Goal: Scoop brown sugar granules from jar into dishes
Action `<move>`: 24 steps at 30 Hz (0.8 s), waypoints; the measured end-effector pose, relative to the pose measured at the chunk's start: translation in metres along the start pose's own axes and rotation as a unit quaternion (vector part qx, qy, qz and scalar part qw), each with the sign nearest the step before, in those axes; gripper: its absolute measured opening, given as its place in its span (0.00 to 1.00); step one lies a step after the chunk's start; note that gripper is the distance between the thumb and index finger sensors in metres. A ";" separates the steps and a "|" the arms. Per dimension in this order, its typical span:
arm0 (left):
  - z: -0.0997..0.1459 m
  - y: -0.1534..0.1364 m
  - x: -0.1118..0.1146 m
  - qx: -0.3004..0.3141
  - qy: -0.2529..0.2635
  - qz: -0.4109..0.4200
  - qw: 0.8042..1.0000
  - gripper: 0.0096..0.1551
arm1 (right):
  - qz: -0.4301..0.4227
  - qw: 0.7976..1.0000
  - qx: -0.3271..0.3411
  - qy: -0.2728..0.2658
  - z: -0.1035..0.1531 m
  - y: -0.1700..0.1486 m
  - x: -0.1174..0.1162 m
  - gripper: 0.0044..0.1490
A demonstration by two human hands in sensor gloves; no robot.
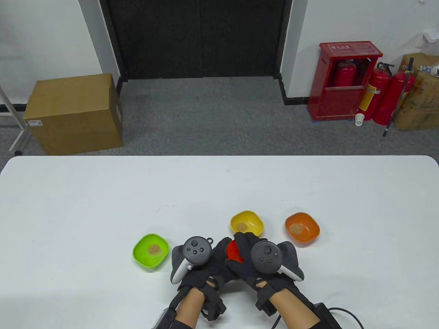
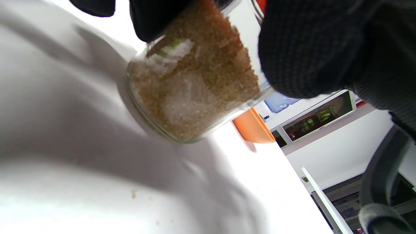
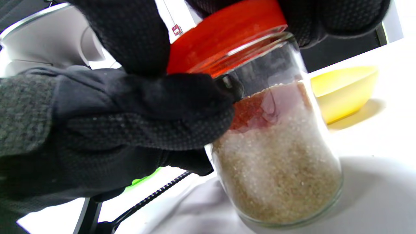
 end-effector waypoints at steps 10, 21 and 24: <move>0.002 0.018 -0.012 -0.038 -0.048 -0.065 0.996 0.63 | -0.083 0.996 0.008 0.012 0.006 -0.012 0.008 0.50; 0.031 0.057 -0.079 0.018 0.045 -0.226 0.973 0.44 | 0.012 0.998 0.004 -0.057 0.031 -0.024 0.063 0.47; 0.043 0.065 -0.093 0.023 0.073 -0.281 0.957 0.44 | 0.047 0.996 -0.003 -0.071 0.039 -0.025 0.072 0.47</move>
Point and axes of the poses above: the tracker on the back of each hand, its own y axis roughly to the thumb side, its own z axis roughly from the fingertips to the wrist, x = y × z, the point moved 1 cm from there along -z, roughly from the wrist to the fingertips, and after that the axes turned 15 degrees about x, right-handed, at the moved point
